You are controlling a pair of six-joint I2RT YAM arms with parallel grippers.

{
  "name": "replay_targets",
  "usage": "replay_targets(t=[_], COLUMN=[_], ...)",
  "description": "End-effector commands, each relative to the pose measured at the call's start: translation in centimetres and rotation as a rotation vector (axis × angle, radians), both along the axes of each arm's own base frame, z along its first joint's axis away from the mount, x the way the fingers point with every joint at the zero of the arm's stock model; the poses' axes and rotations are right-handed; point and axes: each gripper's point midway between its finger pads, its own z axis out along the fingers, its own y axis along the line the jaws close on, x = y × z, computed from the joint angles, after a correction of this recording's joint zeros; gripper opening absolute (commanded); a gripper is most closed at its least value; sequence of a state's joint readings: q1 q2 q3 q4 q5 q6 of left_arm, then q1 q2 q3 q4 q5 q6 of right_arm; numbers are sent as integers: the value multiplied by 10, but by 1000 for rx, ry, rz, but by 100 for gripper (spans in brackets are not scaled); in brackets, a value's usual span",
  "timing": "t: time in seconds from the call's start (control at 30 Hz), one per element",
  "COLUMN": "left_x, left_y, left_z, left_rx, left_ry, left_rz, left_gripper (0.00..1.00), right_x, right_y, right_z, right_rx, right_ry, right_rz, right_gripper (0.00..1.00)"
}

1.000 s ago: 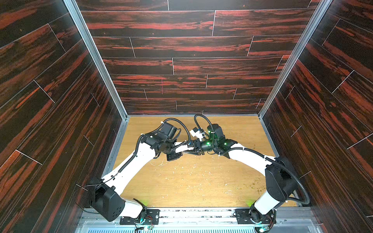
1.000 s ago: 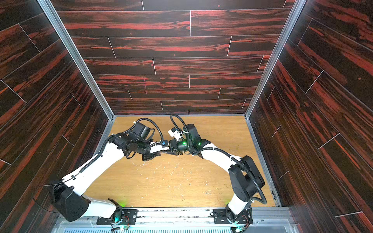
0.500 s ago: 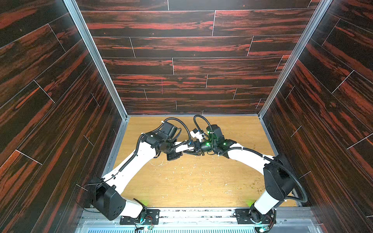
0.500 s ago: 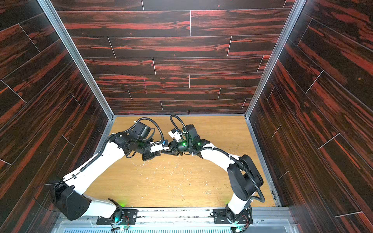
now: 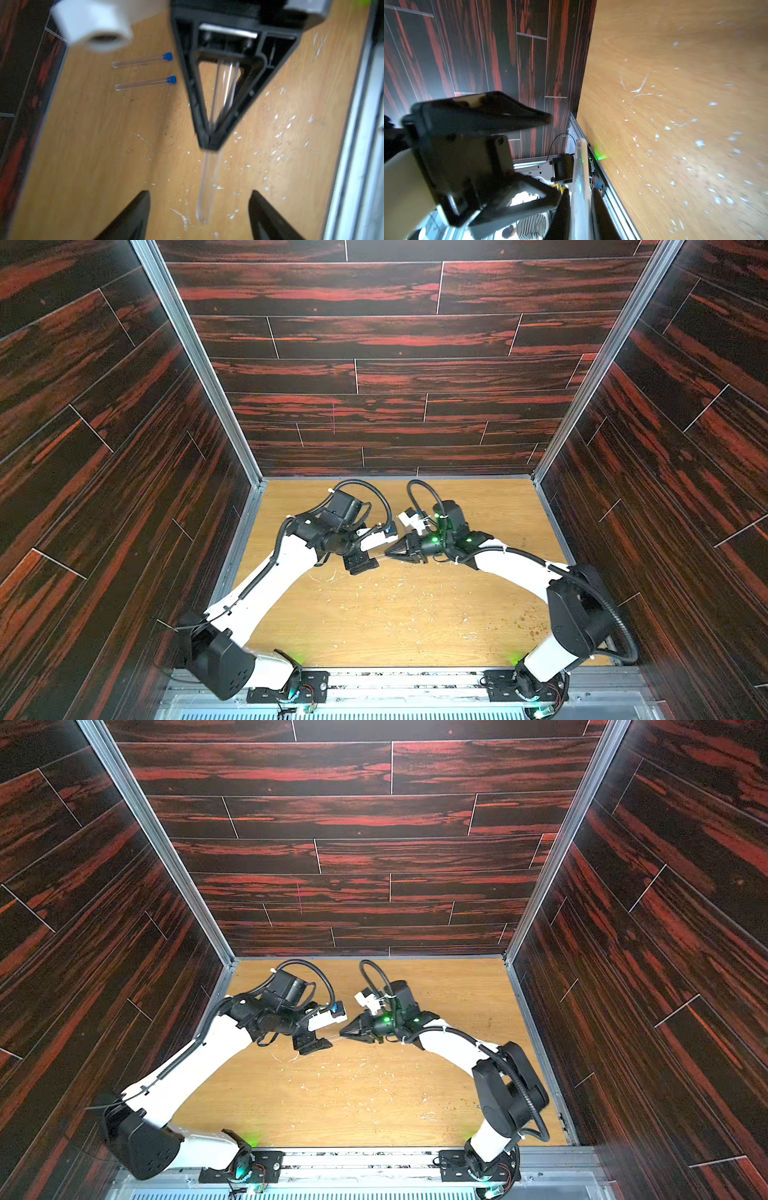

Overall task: Insert stoppers into test tubes
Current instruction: Pick up the test tube at the center of the board.

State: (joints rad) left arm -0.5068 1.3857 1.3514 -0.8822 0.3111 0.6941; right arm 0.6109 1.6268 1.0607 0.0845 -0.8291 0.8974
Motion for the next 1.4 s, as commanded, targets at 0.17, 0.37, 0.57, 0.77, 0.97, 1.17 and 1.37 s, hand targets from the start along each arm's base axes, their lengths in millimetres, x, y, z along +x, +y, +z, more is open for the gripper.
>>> replay_targets(t=[0.17, 0.37, 0.57, 0.77, 0.97, 1.17, 1.37], left_x=[17, 35, 47, 56, 55, 36, 19], left_y=[14, 24, 31, 25, 20, 2, -16], left_z=[41, 65, 89, 105, 105, 91, 85], left_rx=[-354, -638, -876, -1072, -1126, -1049, -996], left_ry=[128, 238, 358, 466, 489, 508, 554], left_rz=[249, 382, 438, 431, 413, 328, 253], left_gripper=[91, 92, 91, 92, 93, 88, 82], right_x=[7, 12, 11, 11, 3, 3, 2], right_y=[-30, -41, -36, -25, 1, 12, 20], right_z=[42, 65, 81, 93, 98, 102, 101], right_rx=[79, 134, 220, 266, 289, 308, 317], right_ry=[-128, -239, -284, -273, -261, -260, -248], right_rz=[-70, -120, -106, -92, -16, 15, 44], right_gripper=[9, 7, 7, 6, 6, 6, 6])
